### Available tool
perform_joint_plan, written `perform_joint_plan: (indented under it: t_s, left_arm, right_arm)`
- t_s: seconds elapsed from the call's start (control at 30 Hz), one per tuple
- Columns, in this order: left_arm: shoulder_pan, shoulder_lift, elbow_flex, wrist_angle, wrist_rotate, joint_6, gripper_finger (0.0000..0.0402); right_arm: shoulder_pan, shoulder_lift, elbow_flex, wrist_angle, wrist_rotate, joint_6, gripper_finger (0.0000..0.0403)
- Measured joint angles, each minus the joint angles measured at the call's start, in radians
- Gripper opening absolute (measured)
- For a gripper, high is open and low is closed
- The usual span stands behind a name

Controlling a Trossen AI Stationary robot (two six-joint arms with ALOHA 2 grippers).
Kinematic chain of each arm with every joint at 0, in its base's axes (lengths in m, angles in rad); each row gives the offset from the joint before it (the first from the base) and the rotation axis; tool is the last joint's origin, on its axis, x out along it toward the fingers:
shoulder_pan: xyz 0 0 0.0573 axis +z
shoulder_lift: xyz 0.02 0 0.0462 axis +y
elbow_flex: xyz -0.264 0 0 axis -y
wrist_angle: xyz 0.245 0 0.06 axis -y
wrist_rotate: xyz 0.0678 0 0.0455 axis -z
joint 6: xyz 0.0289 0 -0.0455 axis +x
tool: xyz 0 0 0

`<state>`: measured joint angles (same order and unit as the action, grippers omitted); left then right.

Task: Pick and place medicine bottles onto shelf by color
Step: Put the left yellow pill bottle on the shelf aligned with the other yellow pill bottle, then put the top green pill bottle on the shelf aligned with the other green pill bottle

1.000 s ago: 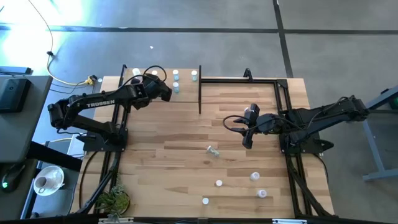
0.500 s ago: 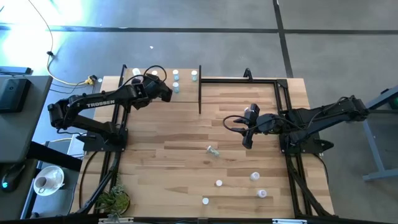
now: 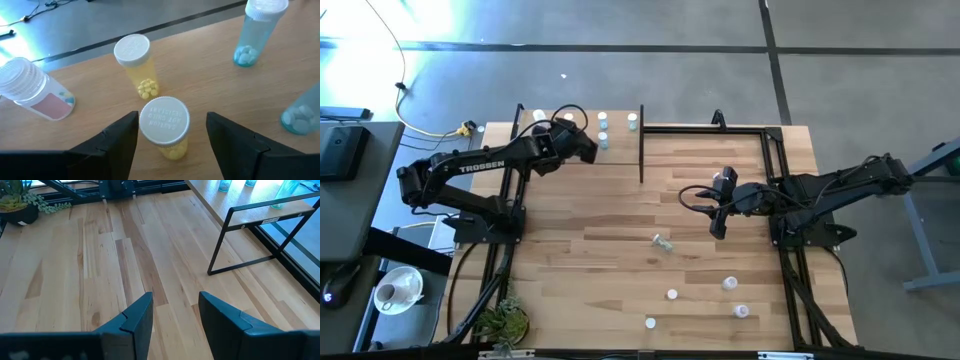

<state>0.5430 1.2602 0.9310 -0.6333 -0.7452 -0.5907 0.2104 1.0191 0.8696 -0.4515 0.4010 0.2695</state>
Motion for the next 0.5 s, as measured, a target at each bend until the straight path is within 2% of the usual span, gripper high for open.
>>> perform_joint_plan:
  t_s: [0.5]
  left_arm:
    - [0.000, 0.000, 0.092, -0.007, -0.006, 0.070, 0.0220]
  right_arm:
    - [0.000, 0.000, 0.000, 0.000, 0.000, 0.000, 0.0151]
